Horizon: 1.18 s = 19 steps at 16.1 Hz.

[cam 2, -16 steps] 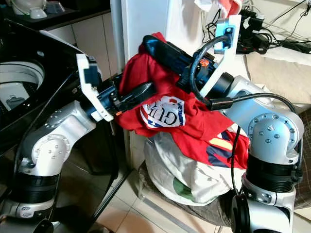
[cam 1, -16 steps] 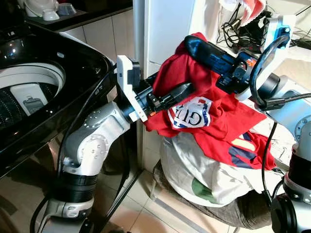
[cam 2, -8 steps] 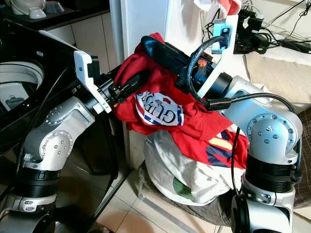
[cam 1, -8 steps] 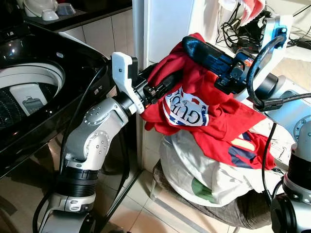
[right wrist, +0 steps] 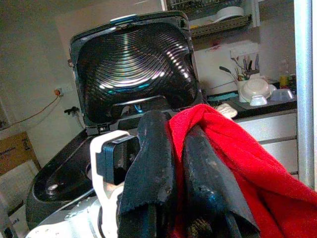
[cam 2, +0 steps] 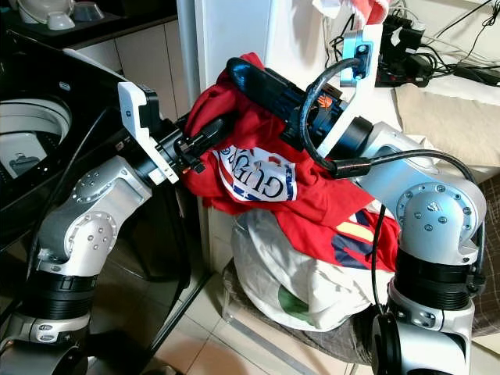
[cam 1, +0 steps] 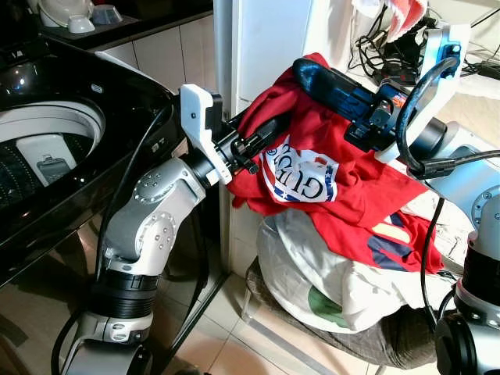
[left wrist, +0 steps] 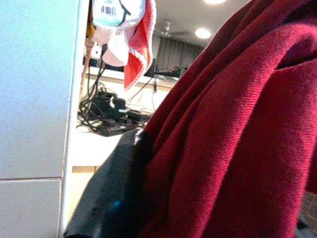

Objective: Clothes washing

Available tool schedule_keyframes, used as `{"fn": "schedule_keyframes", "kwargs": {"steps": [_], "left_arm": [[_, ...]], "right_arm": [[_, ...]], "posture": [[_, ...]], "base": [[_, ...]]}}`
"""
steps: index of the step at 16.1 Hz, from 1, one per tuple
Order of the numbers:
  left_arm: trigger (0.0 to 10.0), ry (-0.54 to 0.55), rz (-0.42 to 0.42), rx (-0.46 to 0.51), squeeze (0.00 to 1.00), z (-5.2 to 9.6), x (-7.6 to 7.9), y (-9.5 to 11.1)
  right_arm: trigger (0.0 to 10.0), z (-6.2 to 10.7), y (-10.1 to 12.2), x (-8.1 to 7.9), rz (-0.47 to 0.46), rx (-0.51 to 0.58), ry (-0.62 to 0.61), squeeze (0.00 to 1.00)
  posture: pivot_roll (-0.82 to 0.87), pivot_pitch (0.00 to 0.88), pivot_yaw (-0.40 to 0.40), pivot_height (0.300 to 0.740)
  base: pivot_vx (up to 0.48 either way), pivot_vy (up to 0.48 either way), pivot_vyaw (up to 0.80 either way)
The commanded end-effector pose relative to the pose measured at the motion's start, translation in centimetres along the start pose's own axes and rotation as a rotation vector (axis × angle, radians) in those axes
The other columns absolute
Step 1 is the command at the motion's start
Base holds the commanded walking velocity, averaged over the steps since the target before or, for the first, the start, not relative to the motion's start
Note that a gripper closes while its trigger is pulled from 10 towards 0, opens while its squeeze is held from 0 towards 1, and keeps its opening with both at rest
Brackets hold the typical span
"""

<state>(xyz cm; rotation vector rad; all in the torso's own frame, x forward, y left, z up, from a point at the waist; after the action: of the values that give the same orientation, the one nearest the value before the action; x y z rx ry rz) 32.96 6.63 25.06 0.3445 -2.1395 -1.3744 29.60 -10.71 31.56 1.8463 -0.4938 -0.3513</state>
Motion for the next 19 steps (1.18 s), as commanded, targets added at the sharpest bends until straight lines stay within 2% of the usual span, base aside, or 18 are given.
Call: {"fn": "schedule_keyframes", "kwargs": {"steps": [1,5,6,7,8,9,10,11,12,13,14,15,17,18,19], "left_arm": [[0.0,0.001,-0.014,0.015,0.0,0.1,-0.1,0.4],[0.0,0.029,-0.012,0.034,0.0,0.2,-0.6,0.8],[0.0,0.069,-0.031,0.048,0.0,0.3,-1.2,1.1],[0.0,0.104,-0.043,0.062,0.0,0.3,-1.8,1.5],[0.0,0.126,-0.05,0.071,0.0,0.3,-2.1,1.7],[0.0,0.2,-0.097,0.091,0.0,0.5,-3.4,2.7],[0.0,0.232,-0.12,0.101,0.0,0.6,-3.9,3.3],[0.0,0.345,-0.238,0.131,0.0,1.0,-5.6,5.9],[0.0,0.397,-0.304,0.143,0.0,1.3,-6.4,7.4],[0.0,0.498,-0.494,0.165,0.0,1.9,-7.7,11.3],[0.0,0.609,-0.76,0.197,0.0,2.6,-8.5,17.1],[0.0,0.679,-0.958,0.205,0.0,3.1,-8.2,21.3],[0.0,0.729,-1.085,0.196,0.0,3.3,-8.0,23.8],[0.0,0.795,-1.196,0.183,0.0,3.6,-7.7,26.4],[0.0,0.842,-1.263,0.175,0.0,3.8,-7.7,27.6]], "right_arm": [[0.0,0.2,0.2,0.0,0.011,0.015,-0.007,0.0],[0.0,0.2,0.0,0.3,0.021,0.004,-0.031,0.0],[4.3,0.2,-0.1,0.4,0.03,-0.002,-0.043,0.0],[6.5,0.2,-0.1,0.5,0.034,-0.003,-0.044,0.0],[10.0,0.2,-0.1,0.6,0.032,-0.005,-0.052,0.83],[10.0,0.3,-0.2,0.8,0.019,-0.001,-0.064,1.0],[10.0,0.3,-0.2,0.8,0.024,-0.006,-0.064,1.0],[10.0,0.5,-0.7,0.6,0.066,-0.056,-0.062,1.0],[10.0,0.6,-1.2,0.5,0.095,-0.096,-0.06,0.0],[10.0,0.8,-2.6,0.3,0.157,-0.188,-0.06,0.0],[10.0,0.8,-3.6,-0.1,0.179,-0.228,-0.051,0.0],[10.0,0.6,-3.8,-0.2,0.183,-0.232,-0.047,0.0],[10.0,0.4,-3.8,-0.2,0.191,-0.231,-0.051,0.0],[10.0,0.3,-3.7,-0.1,0.206,-0.221,-0.064,0.0],[10.0,0.1,-3.7,0.0,0.218,-0.21,-0.073,0.0]], "posture": [[-0.05,0.0,-0.001,0.74],[-0.05,0.0,0.001,0.74],[-0.05,0.0,0.002,0.74],[-0.05,0.0,0.002,0.74],[-0.05,0.0,0.003,0.74],[-0.04,0.0,0.007,0.74],[-0.04,0.0,0.008,0.74],[-0.04,0.0,0.008,0.74],[-0.04,0.0,0.013,0.74],[-0.03,0.0,0.017,0.74],[-0.02,0.0,0.021,0.74],[-0.02,0.0,0.023,0.74],[-0.01,0.0,0.029,0.74],[-0.01,0.0,0.041,0.74],[-0.01,0.0,0.044,0.74]], "base": [[0.0,0.0,0.0],[0.0,0.0,0.0],[0.0,0.0,0.0],[0.0,0.0,0.0],[0.0,0.0,0.0],[0.0,0.0,0.0],[0.0,0.0,0.0],[0.0,0.0,0.0],[0.0,0.0,0.0],[0.0,0.0,0.0],[0.0,0.0,0.0],[0.0,0.0,0.0],[0.0,0.0,0.0],[0.0,0.0,0.0],[0.0,0.0,0.0]]}}
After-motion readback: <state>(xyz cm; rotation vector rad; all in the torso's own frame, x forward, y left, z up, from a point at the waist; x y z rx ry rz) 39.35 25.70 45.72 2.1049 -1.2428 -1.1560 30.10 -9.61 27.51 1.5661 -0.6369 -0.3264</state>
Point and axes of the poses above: a point about 5 cm out from each wrist's last joint towards the gripper, its own z axis pointing back from the gripper into the wrist, its own y axis along the axis of the wrist's last joint, x = y × z, the point moved 3 cm from there along -z, pointing out of the wrist towards the gripper, and after that the axes turned 14 degrees about z, right-handed, at the moved point
